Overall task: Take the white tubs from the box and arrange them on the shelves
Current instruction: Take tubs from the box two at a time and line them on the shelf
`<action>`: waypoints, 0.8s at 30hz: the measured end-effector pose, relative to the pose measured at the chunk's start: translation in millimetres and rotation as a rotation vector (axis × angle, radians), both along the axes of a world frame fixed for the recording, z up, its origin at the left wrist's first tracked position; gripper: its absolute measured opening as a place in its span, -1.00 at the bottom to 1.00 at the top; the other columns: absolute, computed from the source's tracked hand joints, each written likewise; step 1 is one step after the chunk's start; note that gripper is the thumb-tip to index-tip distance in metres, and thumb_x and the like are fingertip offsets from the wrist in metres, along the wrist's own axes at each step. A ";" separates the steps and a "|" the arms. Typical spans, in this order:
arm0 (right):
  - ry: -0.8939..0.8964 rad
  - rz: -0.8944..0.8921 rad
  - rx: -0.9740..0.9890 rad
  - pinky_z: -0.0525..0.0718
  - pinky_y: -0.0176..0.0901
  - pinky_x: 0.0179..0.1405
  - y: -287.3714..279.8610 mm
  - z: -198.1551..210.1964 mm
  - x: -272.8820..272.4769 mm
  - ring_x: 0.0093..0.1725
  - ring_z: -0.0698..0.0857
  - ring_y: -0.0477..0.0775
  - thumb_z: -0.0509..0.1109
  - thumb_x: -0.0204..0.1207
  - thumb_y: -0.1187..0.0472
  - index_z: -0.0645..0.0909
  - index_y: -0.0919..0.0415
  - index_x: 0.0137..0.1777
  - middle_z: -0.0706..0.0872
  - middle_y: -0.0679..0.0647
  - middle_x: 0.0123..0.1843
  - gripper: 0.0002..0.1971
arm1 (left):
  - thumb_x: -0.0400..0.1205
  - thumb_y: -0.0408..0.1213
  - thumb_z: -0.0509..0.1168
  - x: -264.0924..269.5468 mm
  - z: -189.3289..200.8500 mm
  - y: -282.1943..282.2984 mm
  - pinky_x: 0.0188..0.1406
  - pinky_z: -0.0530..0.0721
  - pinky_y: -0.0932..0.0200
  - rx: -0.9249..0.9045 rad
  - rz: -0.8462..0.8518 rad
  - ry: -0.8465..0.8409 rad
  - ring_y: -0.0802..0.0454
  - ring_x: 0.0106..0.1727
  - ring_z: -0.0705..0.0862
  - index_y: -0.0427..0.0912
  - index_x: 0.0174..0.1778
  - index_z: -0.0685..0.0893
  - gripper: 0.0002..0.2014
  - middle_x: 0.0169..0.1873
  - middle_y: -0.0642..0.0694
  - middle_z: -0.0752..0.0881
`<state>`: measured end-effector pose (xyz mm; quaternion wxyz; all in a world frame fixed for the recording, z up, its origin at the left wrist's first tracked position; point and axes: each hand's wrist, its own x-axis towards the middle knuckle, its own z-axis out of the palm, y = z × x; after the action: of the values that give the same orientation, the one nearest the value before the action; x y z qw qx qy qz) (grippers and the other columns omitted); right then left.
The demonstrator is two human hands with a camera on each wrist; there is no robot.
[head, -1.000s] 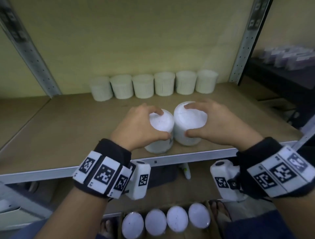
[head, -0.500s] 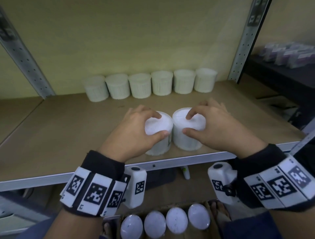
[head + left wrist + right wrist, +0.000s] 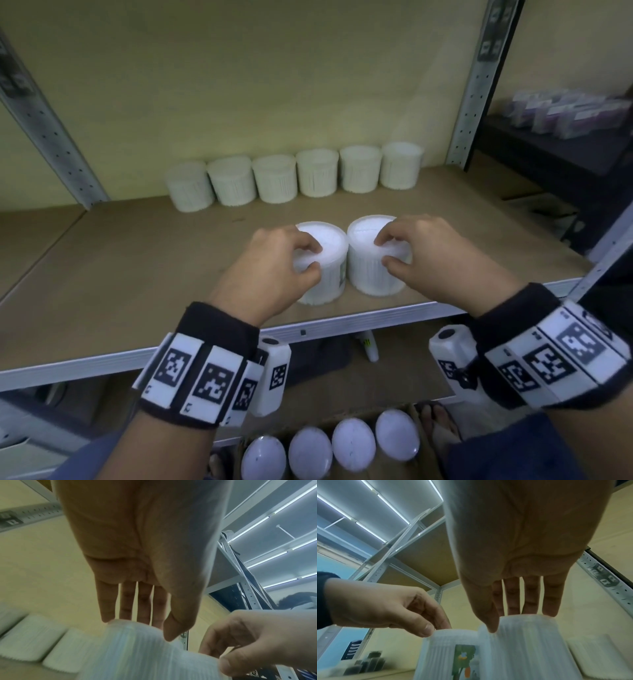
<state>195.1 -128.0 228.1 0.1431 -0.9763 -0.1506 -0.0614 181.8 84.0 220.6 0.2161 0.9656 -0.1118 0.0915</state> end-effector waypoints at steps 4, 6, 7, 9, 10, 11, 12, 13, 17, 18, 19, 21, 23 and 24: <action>0.022 -0.029 0.005 0.51 -0.26 0.19 -16.0 1.9 12.9 0.28 0.61 -0.02 0.38 0.54 0.14 0.66 0.03 0.25 0.69 -0.03 0.26 -0.72 | 0.56 -0.16 0.33 17.0 1.3 -14.9 0.23 0.48 0.33 0.029 -0.058 -0.008 0.15 0.31 0.61 0.03 0.19 0.74 -0.71 0.23 0.09 0.71; 0.038 -0.060 -0.002 0.55 -0.21 0.20 -25.0 3.4 21.6 0.27 0.64 0.00 0.40 0.54 0.13 0.67 0.03 0.26 0.70 -0.01 0.27 -0.71 | 0.58 -0.17 0.32 28.4 3.3 -24.7 0.23 0.48 0.31 0.063 -0.101 -0.003 0.12 0.31 0.62 -0.02 0.23 0.72 -0.70 0.25 0.05 0.71; 0.042 -0.077 -0.003 0.57 -0.18 0.21 -29.6 4.0 26.6 0.27 0.65 0.01 0.41 0.53 0.13 0.67 0.03 0.27 0.71 0.00 0.27 -0.70 | 0.59 -0.18 0.31 34.8 4.4 -29.8 0.23 0.48 0.30 0.076 -0.121 0.003 0.10 0.31 0.62 -0.04 0.25 0.71 -0.69 0.26 0.03 0.71; 0.037 -0.100 0.005 0.59 -0.14 0.26 -37.8 4.0 37.1 0.26 0.66 0.02 0.42 0.52 0.12 0.68 0.03 0.27 0.72 0.00 0.28 -0.69 | 0.61 -0.19 0.31 48.2 6.5 -40.0 0.24 0.50 0.25 0.089 -0.155 0.019 0.05 0.30 0.63 -0.09 0.28 0.69 -0.68 0.27 -0.02 0.70; 0.035 -0.112 0.015 0.58 -0.13 0.27 -41.6 4.0 42.2 0.26 0.66 0.03 0.43 0.52 0.12 0.68 0.05 0.27 0.72 0.00 0.29 -0.68 | 0.61 -0.20 0.31 55.4 7.2 -45.1 0.25 0.53 0.22 0.098 -0.172 0.024 0.03 0.30 0.64 -0.11 0.29 0.69 -0.68 0.27 -0.04 0.70; 0.037 -0.127 0.026 0.57 -0.13 0.29 -44.8 4.0 47.0 0.27 0.65 0.04 0.43 0.52 0.13 0.68 0.06 0.28 0.71 0.02 0.29 -0.68 | 0.61 -0.20 0.31 62.6 7.7 -49.9 0.25 0.54 0.20 0.111 -0.188 0.027 0.02 0.29 0.64 -0.12 0.29 0.68 -0.67 0.28 -0.06 0.70; 0.039 -0.142 0.035 0.56 -0.13 0.30 -47.6 3.7 51.7 0.29 0.65 0.05 0.43 0.53 0.14 0.68 0.08 0.29 0.70 0.04 0.31 -0.67 | 0.61 -0.20 0.32 69.8 7.8 -54.6 0.25 0.56 0.18 0.123 -0.201 0.028 0.01 0.28 0.65 -0.14 0.29 0.68 -0.67 0.27 -0.07 0.71; 0.041 -0.157 0.039 0.55 -0.13 0.30 -50.0 3.7 56.1 0.30 0.64 0.06 0.43 0.54 0.14 0.67 0.10 0.30 0.69 0.06 0.32 -0.67 | 0.61 -0.20 0.32 76.9 7.9 -59.1 0.24 0.57 0.17 0.131 -0.211 0.029 -0.01 0.26 0.66 -0.15 0.28 0.68 -0.68 0.26 -0.09 0.71; 0.032 -0.198 0.043 0.55 -0.17 0.25 -57.7 2.2 75.1 0.30 0.64 0.08 0.40 0.57 0.17 0.63 0.14 0.36 0.67 0.10 0.34 -0.64 | 0.61 -0.20 0.34 103.0 10.4 -74.9 0.24 0.54 0.20 0.126 -0.223 0.045 -0.02 0.27 0.66 -0.17 0.28 0.68 -0.68 0.26 -0.12 0.71; 0.028 -0.206 0.043 0.54 -0.19 0.22 -59.6 1.7 80.9 0.30 0.64 0.08 0.40 0.57 0.17 0.62 0.14 0.36 0.67 0.10 0.34 -0.64 | 0.61 -0.21 0.35 109.6 11.0 -78.5 0.24 0.53 0.22 0.126 -0.221 0.046 -0.02 0.28 0.65 -0.17 0.28 0.68 -0.68 0.26 -0.12 0.71; 0.023 -0.213 0.043 0.53 -0.20 0.20 -61.2 1.1 86.5 0.30 0.64 0.08 0.39 0.58 0.17 0.62 0.14 0.36 0.67 0.10 0.34 -0.64 | 0.61 -0.21 0.35 115.8 11.5 -81.7 0.24 0.52 0.23 0.124 -0.220 0.046 -0.01 0.28 0.65 -0.18 0.28 0.68 -0.68 0.26 -0.11 0.71; 0.013 -0.220 0.042 0.54 -0.18 0.22 -63.6 -0.5 97.8 0.29 0.64 0.09 0.38 0.59 0.17 0.62 0.14 0.37 0.66 0.10 0.34 -0.65 | 0.61 -0.23 0.35 127.5 11.9 -87.6 0.26 0.53 0.24 0.118 -0.214 0.044 -0.01 0.27 0.66 -0.20 0.28 0.69 -0.68 0.25 -0.12 0.71; 0.002 -0.222 0.032 0.57 -0.11 0.28 -66.0 -2.4 110.4 0.29 0.64 0.10 0.36 0.59 0.17 0.62 0.15 0.36 0.67 0.11 0.34 -0.65 | 0.61 -0.24 0.35 139.1 10.5 -93.0 0.27 0.54 0.22 0.114 -0.207 0.036 -0.03 0.26 0.67 -0.22 0.27 0.69 -0.68 0.25 -0.14 0.72; 0.002 -0.225 0.025 0.58 -0.08 0.29 -67.7 -3.1 117.0 0.29 0.64 0.11 0.36 0.59 0.17 0.62 0.14 0.36 0.67 0.11 0.34 -0.66 | 0.61 -0.24 0.35 144.8 9.5 -95.6 0.26 0.54 0.22 0.111 -0.202 0.033 -0.04 0.26 0.68 -0.22 0.27 0.69 -0.68 0.25 -0.15 0.71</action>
<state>312.1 -195.7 225.0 0.1474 -0.9852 -0.0391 -0.0782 326.6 -11.6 230.1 0.1720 0.9614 -0.2097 0.0469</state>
